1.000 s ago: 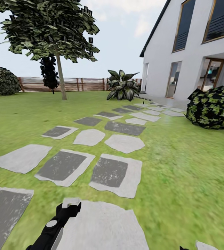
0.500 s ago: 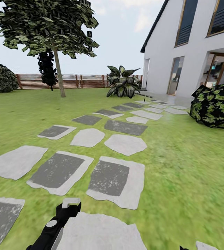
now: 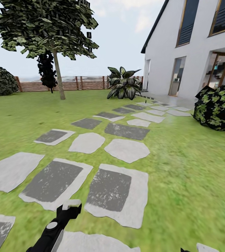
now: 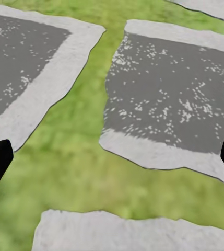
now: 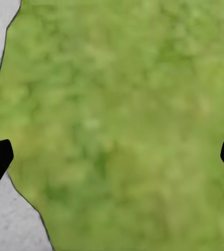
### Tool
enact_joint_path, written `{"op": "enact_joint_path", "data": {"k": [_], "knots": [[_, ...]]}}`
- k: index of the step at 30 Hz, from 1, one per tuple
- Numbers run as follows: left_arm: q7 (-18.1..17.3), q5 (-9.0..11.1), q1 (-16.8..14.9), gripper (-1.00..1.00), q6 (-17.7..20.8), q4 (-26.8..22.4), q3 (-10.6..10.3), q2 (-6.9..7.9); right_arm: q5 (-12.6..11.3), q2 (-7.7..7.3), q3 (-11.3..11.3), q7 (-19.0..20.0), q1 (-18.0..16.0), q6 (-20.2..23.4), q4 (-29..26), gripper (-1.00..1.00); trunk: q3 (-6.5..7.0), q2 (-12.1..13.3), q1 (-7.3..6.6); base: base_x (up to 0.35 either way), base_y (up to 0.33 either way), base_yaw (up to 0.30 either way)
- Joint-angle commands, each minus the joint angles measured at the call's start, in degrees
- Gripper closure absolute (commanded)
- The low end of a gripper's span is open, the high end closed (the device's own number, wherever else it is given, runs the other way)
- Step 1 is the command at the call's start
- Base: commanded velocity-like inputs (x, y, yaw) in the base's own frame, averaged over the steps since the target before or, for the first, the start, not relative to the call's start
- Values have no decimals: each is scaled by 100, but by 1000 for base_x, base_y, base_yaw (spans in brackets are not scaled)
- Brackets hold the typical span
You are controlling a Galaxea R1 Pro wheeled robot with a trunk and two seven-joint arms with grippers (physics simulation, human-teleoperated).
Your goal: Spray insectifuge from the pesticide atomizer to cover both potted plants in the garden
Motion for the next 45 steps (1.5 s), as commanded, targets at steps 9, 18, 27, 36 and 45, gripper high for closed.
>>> {"op": "enact_joint_path", "data": {"k": [9,18,27,36,45], "knots": [[-2,2,-1,-100,33,-11,-2,-2,16,1,-9,10,-2,32,-9,-100,-6,-2,2,336,0,0],[-2,2,-1,-100,33,-9,-2,-2,14,1,-5,10,-2,33,-9,-100,-6,-2,2,336,0,0],[-2,0,-1,-100,33,-9,-2,-2,15,1,-6,11,-2,32,-7,-100,-6,-2,2,336,0,0],[-2,2,2,-100,33,-9,-2,-2,14,1,-3,10,-2,32,-6,-100,-6,-2,2,336,0,0],[-2,2,-2,-100,31,-10,-2,-2,16,1,-2,10,-2,32,-6,-100,-6,-2,2,336,0,0]]}}
